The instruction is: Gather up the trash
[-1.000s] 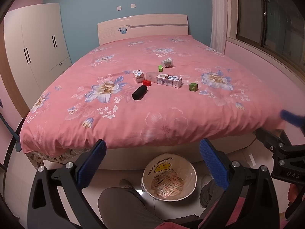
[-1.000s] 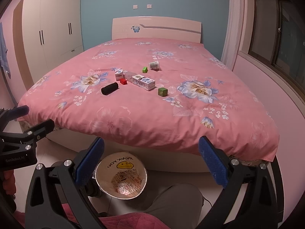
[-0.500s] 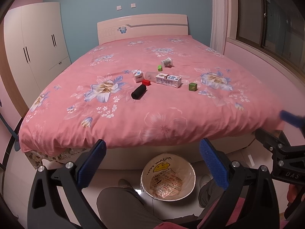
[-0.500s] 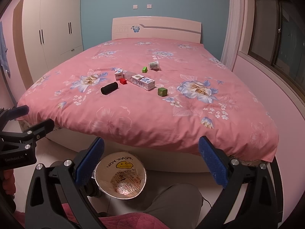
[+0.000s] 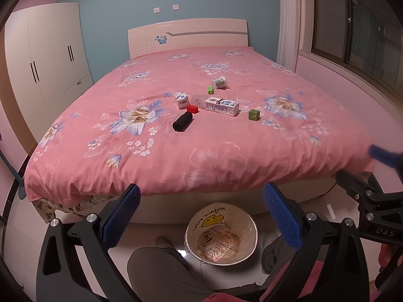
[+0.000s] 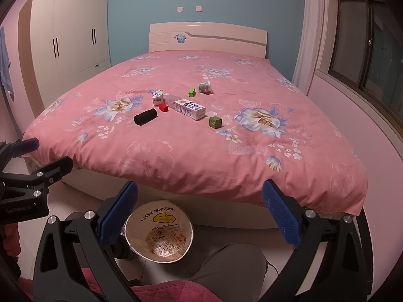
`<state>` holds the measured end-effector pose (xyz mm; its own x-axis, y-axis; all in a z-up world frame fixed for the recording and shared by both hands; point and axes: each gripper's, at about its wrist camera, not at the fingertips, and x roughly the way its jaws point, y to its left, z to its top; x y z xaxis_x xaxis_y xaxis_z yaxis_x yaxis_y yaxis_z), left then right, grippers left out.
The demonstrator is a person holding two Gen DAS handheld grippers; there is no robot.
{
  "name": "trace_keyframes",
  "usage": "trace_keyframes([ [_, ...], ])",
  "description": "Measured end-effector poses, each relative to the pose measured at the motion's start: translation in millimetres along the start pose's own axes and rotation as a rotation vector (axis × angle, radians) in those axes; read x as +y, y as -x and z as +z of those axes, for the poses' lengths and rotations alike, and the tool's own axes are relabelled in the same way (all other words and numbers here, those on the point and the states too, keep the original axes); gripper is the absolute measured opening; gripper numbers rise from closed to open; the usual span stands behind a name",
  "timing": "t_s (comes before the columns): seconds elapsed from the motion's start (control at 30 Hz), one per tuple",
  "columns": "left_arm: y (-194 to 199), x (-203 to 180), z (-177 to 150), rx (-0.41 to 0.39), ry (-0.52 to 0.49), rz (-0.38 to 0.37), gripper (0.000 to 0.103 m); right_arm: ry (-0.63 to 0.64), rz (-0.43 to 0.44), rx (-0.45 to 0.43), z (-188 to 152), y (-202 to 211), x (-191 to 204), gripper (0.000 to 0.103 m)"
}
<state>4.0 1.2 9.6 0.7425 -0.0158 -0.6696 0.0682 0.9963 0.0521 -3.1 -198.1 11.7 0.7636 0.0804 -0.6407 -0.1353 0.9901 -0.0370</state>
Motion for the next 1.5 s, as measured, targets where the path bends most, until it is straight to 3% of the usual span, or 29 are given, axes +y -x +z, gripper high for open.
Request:
trace_keyframes([
  [0.9,-13,-6,6,0.027,-0.003,-0.032,0.1,0.0,0.004,0.023,5,-10,-1,0.096],
  [1.2,-54,-4,22,0.077,-0.019,-0.073,0.1,0.014,0.005,0.048,20,-46,-7,0.096],
  [1.5,-119,8,63,0.106,-0.016,-0.067,0.1,0.033,-0.022,0.052,63,-100,-26,0.096],
])
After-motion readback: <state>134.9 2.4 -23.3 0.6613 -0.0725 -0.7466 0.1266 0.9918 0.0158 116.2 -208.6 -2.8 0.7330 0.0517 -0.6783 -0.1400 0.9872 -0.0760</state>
